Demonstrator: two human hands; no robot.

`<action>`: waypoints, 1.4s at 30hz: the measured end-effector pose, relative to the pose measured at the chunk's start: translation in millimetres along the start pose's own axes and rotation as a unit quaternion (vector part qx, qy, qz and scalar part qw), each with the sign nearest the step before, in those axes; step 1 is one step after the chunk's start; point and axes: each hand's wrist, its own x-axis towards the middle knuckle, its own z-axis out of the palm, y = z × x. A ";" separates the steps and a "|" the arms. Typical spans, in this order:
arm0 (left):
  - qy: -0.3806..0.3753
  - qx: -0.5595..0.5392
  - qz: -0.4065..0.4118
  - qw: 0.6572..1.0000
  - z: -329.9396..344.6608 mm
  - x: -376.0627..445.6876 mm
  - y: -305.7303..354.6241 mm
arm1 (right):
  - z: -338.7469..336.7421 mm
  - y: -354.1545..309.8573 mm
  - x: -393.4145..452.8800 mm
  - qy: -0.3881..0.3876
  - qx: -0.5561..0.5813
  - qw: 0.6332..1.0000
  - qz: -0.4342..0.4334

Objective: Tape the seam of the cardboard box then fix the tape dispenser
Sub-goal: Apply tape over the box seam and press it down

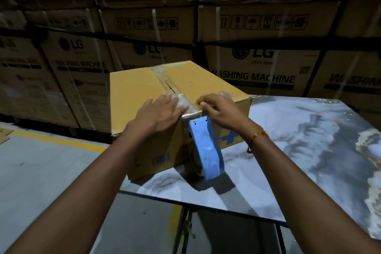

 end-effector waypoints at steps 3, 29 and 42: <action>0.012 -0.012 0.064 0.998 0.4 -1.7 4.0 | -3.8 -7.8 -21.9 0.060 0.025 0.998 0.002; -0.042 -0.042 0.064 0.996 5.6 14.7 -0.1 | 31.6 -49.1 -115.7 0.006 -0.080 0.990 0.116; -0.063 -0.057 0.073 0.994 0.8 11.1 1.6 | 6.2 -48.9 -149.6 -0.057 -0.108 0.984 0.128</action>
